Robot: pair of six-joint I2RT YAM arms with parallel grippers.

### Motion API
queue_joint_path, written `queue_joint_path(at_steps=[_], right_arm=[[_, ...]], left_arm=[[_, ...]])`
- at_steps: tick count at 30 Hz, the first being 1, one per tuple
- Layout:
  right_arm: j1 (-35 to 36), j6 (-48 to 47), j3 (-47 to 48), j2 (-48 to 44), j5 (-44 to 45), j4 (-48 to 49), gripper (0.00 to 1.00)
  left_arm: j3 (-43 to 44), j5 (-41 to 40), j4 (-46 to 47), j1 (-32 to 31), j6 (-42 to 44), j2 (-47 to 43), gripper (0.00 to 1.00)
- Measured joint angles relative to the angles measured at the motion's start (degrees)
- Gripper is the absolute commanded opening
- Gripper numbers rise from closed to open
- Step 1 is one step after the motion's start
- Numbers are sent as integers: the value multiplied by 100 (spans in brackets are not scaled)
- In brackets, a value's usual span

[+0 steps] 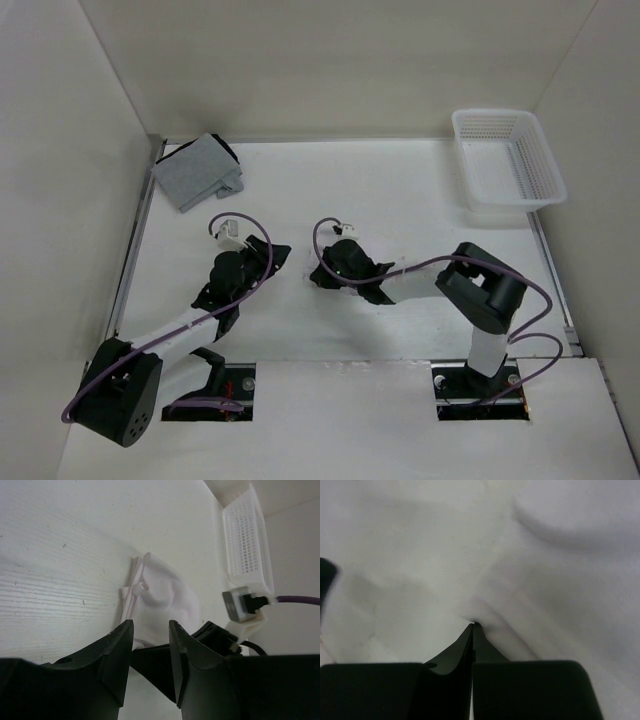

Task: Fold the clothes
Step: Fold the tank top

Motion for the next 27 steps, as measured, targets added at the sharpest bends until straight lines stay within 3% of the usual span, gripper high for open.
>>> queue_joint_path(at_steps=[9, 19, 27], right_arm=[[118, 269, -203, 232, -109, 439, 3], [-219, 282, -542, -588, -387, 789, 3], [-409, 417, -450, 52, -424, 1088, 3]], left_arm=[[0, 2, 0, 39, 0, -2, 33], [0, 0, 0, 9, 0, -4, 33], [0, -2, 0, 0, 2, -4, 33]])
